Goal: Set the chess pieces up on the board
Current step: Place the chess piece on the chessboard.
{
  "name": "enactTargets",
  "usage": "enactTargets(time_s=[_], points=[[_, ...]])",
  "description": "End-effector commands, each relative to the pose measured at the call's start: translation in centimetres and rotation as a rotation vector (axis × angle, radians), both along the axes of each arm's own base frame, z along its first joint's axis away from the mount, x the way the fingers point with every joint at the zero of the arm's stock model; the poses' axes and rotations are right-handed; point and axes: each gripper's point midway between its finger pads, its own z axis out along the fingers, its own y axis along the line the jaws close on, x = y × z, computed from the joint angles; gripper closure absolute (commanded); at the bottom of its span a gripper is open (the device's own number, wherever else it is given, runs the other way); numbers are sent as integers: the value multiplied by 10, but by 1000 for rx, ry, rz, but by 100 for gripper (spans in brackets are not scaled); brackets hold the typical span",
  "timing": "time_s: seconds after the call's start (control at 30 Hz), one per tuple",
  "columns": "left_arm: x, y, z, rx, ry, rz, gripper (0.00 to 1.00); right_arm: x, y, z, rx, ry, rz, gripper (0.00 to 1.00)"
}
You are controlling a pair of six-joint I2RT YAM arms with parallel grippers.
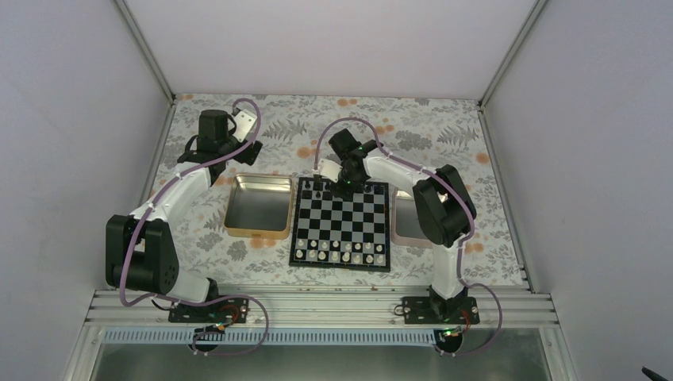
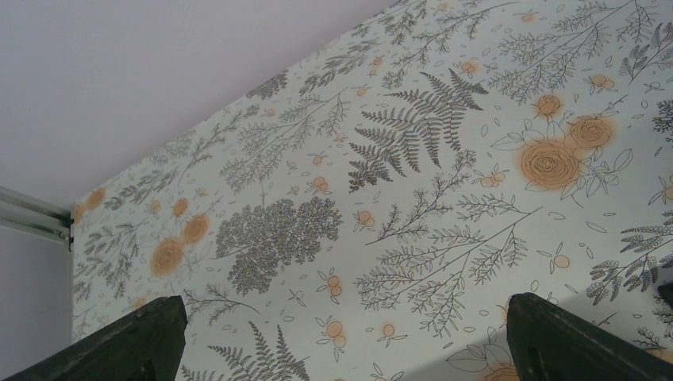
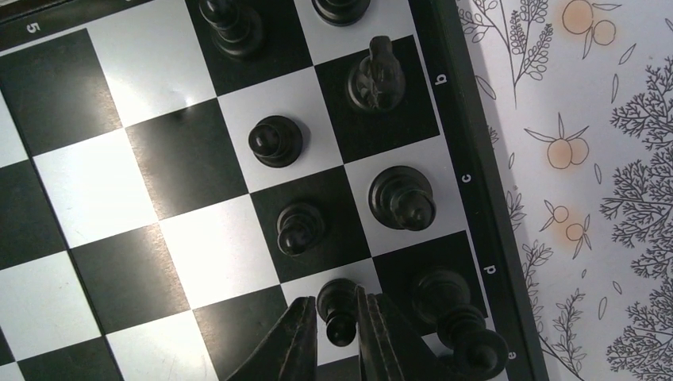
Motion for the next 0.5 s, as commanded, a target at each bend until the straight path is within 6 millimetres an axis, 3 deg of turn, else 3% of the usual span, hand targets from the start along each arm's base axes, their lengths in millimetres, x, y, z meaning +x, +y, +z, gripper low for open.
enactTargets(time_s=[0.0,0.13,0.23,0.3,0.37,0.47], points=[[1,-5,12,-8,-38,-21,0,-4,6,8,18,10,19,83],[2,-3,14,-4,-43,-15,0,-8,4,43,48,-17,11,81],[2,-1,15,4,-49,-4,0,-6,-14,88,72,-95,-37,78],[3,1,16,9,-53,4,0,-4,-41,120,96,-138,-105,73],[3,3,17,16,-58,14,0,1,-80,141,85,-187,-197,69],[4,4,17,22,-63,18,0,6,-146,147,38,-241,-356,67]])
